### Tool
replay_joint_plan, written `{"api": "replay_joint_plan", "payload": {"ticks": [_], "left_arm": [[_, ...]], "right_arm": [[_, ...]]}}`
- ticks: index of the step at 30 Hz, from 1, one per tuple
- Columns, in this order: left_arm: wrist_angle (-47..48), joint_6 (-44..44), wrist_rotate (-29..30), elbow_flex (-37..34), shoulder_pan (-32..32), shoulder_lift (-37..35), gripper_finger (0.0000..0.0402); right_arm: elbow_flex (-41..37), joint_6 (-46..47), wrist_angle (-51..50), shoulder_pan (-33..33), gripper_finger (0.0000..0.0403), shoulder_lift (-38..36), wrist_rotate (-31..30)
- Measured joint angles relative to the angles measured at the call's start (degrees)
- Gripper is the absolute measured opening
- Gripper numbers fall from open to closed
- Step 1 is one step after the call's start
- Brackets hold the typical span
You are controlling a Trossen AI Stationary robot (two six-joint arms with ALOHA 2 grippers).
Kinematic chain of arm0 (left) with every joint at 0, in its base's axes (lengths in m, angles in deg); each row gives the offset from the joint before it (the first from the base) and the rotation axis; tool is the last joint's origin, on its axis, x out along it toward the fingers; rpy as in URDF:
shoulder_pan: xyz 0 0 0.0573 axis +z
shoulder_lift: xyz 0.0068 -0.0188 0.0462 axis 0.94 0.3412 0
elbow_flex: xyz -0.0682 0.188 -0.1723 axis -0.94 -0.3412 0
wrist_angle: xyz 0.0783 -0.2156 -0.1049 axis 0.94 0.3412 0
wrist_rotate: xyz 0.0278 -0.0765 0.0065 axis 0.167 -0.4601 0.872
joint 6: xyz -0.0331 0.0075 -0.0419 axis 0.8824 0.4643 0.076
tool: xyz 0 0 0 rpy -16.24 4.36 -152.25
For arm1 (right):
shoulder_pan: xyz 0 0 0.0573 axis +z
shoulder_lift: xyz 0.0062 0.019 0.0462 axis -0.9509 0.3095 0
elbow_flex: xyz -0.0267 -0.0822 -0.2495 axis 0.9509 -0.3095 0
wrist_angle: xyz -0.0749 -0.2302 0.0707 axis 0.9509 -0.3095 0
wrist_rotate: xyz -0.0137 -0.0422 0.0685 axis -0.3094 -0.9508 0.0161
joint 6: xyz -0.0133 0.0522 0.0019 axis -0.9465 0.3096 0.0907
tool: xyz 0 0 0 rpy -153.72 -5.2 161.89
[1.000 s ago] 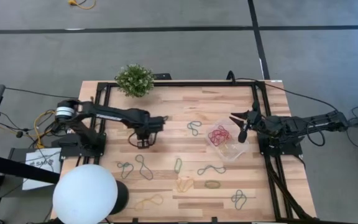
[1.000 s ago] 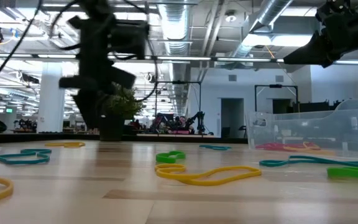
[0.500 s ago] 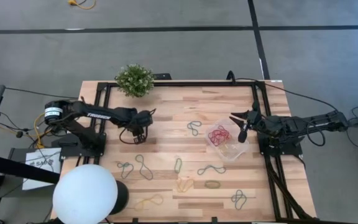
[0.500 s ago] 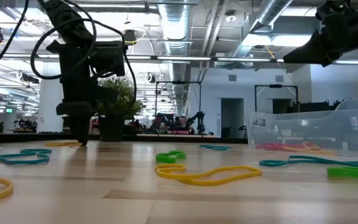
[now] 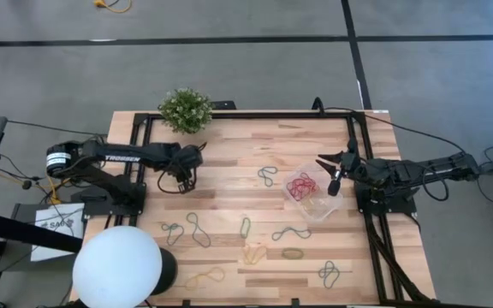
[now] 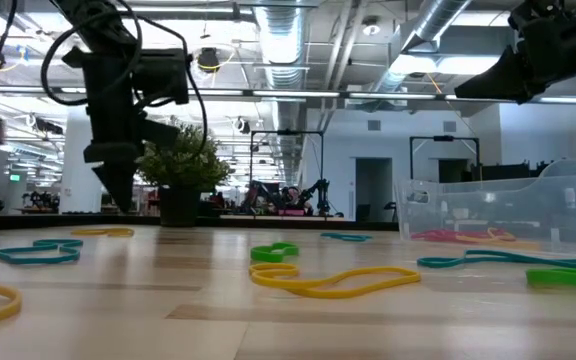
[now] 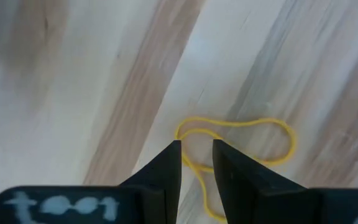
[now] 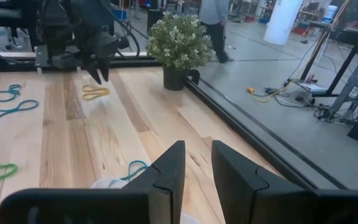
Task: Pick and place items into bin
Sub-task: Put the yellow rubber band into the transparent bin
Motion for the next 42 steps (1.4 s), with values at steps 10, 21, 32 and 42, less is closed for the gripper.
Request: {"api": "replay_joint_plan", "payload": {"ticks": [10, 21, 32, 42], "left_arm": [[-10.89, -1.11, 2.29, -7.95, -0.08, 2.24, 0.0081], [-17.60, -4.78, 2.28, -9.57, 0.06, 2.46, 0.0025], [-32.48, -1.09, -4.21, -9.75, -0.33, 3.04, 0.0000], [-58.40, -0.72, -16.40, -8.82, -3.77, 2.93, 0.0000]], "right_arm": [[0.00, 0.04, 0.00, -0.01, 0.0074, -0.01, 0.06], [0.00, 0.03, 0.98, -0.01, 0.0074, 0.01, 0.04], [0.00, 0.02, 1.89, -0.01, 0.0074, 0.01, 0.04], [0.00, 0.00, 4.56, -0.01, 0.0074, 0.07, 7.25]]}}
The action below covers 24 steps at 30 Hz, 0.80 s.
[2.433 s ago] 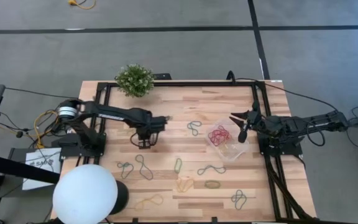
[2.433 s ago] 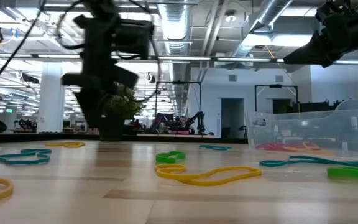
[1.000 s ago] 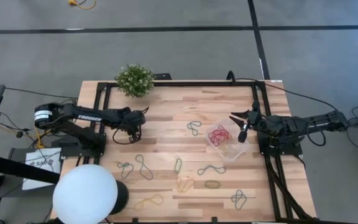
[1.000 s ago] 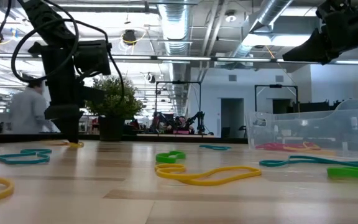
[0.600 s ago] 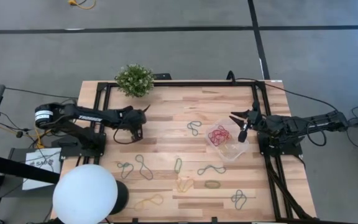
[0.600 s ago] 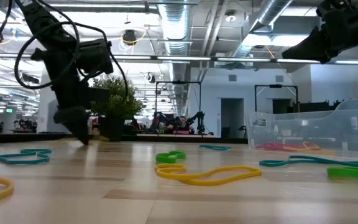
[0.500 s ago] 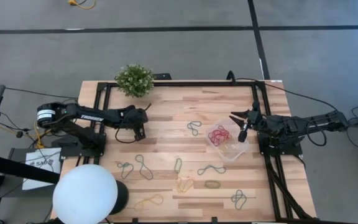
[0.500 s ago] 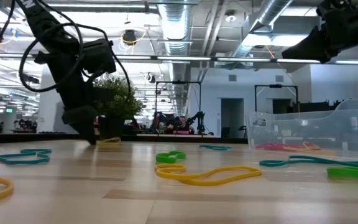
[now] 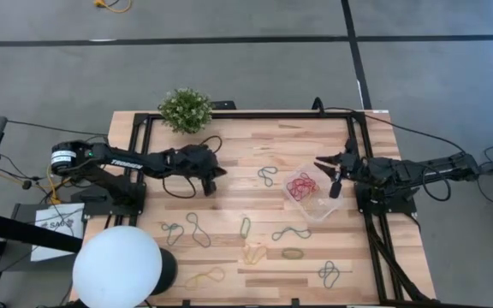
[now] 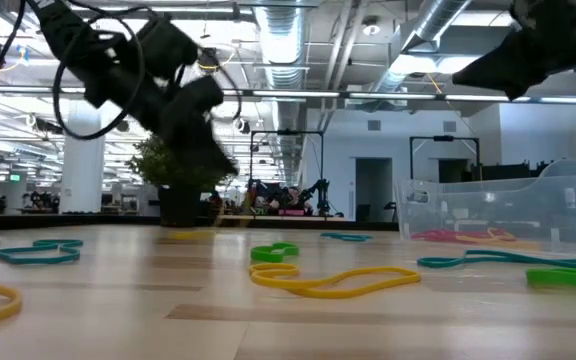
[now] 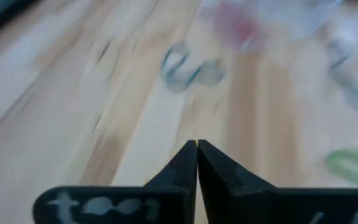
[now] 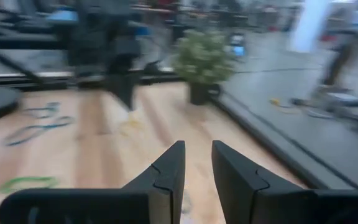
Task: Pick and place items into bin
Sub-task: Put the yellow rubber band into the transparent bin
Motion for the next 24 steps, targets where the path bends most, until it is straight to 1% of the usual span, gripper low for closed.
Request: {"api": "replay_joint_plan", "payload": {"ticks": [3, 6, 10, 13, 16, 19, 22, 24], "left_arm": [[-0.82, -0.30, -1.70, 3.09, -1.02, -0.04, 0.0000], [0.72, -0.72, -1.90, 6.93, -2.22, -0.04, 0.0000], [2.02, -2.77, -1.88, 11.94, -4.22, -0.09, 0.0000], [6.64, -5.02, -1.83, 15.45, -5.70, -0.15, 0.0000], [14.69, -3.10, 0.56, 17.39, -6.79, -0.15, 0.0000], [20.00, -2.25, 4.30, 17.39, -7.75, 0.21, 0.0003], [23.38, -2.19, 7.77, 17.39, -8.53, 2.12, 0.0020], [22.82, -1.01, 7.82, 17.40, -8.57, 4.50, 0.0038]], "right_arm": [[0.00, -1.25, 3.80, 0.02, 0.0076, 2.86, 3.81], [0.00, -3.10, 8.19, 0.02, 0.0086, 7.75, 4.72], [0.00, -5.78, 15.95, 0.00, 0.0117, 17.36, 4.76], [0.00, -9.01, 24.13, 0.00, 0.0149, 24.94, 4.30], [-0.01, -12.45, 29.76, 0.00, 0.0180, 30.41, 2.43], [0.00, -14.67, 31.94, 0.00, 0.0203, 33.49, 1.66], [0.21, -15.53, 33.19, 0.00, 0.0216, 35.03, 1.63], [1.25, -15.51, 33.24, 0.00, 0.0220, 35.35, 1.61]]}}
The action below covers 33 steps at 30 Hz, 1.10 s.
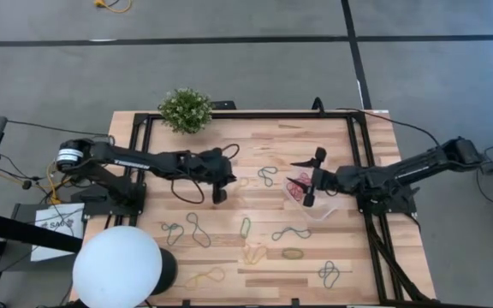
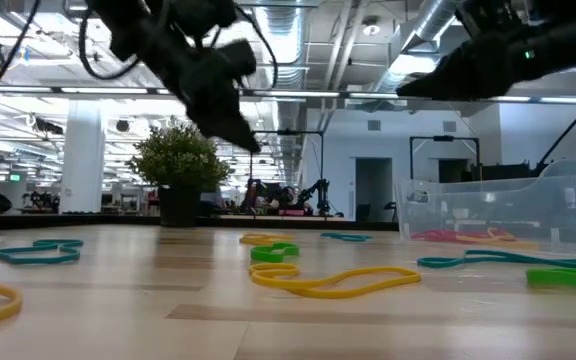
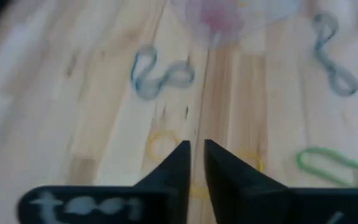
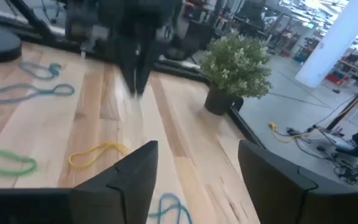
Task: Pick and place items into bin
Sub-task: Put the yellow rubber band into the transparent bin
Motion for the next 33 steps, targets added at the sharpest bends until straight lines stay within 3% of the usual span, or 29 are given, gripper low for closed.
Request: {"api": "replay_joint_plan", "payload": {"ticks": [7, 14, 20, 29, 33], "left_arm": [[-5.48, 3.57, -1.90, 0.01, 0.02, 11.63, 0.0112], [-8.11, 4.85, -0.80, 0.02, 0.31, 17.02, 0.0141], [-7.26, 4.93, 1.26, 0.00, 0.45, 16.92, 0.0135], [-6.66, 5.78, 1.16, 0.04, 0.43, 17.87, 0.0096], [-7.93, 3.94, 3.89, 0.48, 0.18, 19.84, 0.0071]], "right_arm": [[2.46, 0.08, 0.23, 0.00, 0.0218, -0.11, 0.04], [2.47, -1.49, -0.93, 0.00, 0.0217, -0.11, 0.04], [2.47, -2.46, -0.97, 0.00, 0.0217, -0.11, 0.07], [2.47, -2.46, -0.95, 0.00, 0.0209, -0.10, 0.09], [2.47, -2.46, -0.95, 0.00, 0.0207, -0.08, 0.11]]}}
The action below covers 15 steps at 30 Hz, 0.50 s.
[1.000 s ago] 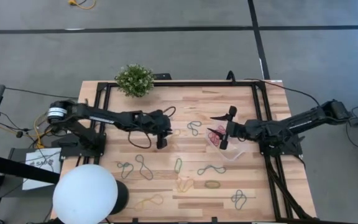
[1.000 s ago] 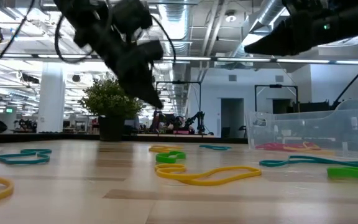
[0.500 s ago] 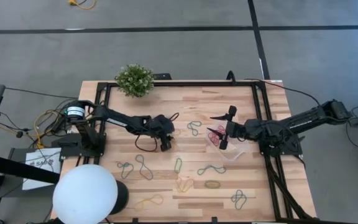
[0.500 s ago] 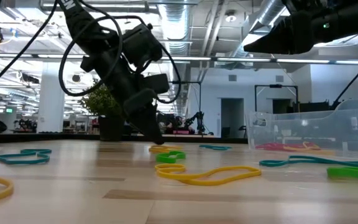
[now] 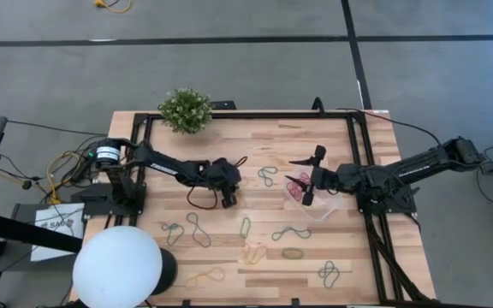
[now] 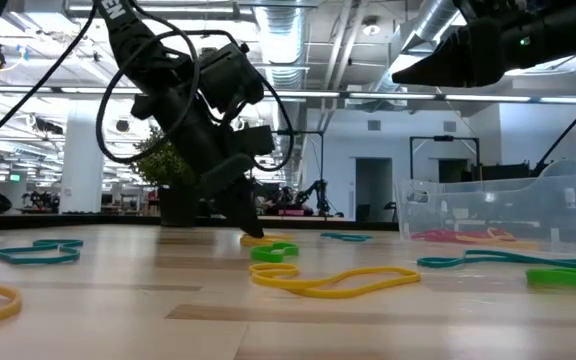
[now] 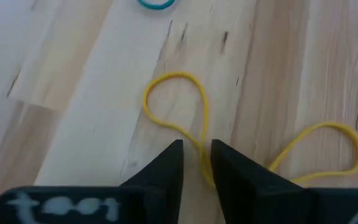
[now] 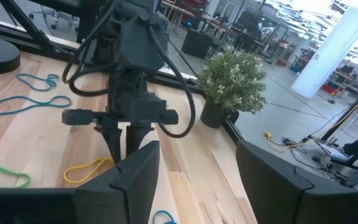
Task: Pick and place items into bin
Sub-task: Put the yellow rubber band into the transparent bin
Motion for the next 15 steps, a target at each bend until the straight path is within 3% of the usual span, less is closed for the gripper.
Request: {"api": "replay_joint_plan", "payload": {"ticks": [5, 11, 15], "left_arm": [[-0.84, -1.13, 0.99, 1.01, -0.30, 1.74, 0.0009], [0.80, -5.42, 1.28, 7.67, -2.61, -0.53, 0.0002], [3.15, -10.45, 0.16, 14.71, -3.95, -1.30, 0.0001]], "right_arm": [[0.02, 0.00, 0.31, 0.00, 0.0207, -0.02, 0.00], [0.02, -0.03, 0.00, 0.00, 0.0205, 0.02, 0.55], [0.04, -0.02, 0.19, -0.54, 0.0206, 1.67, 7.70]]}}
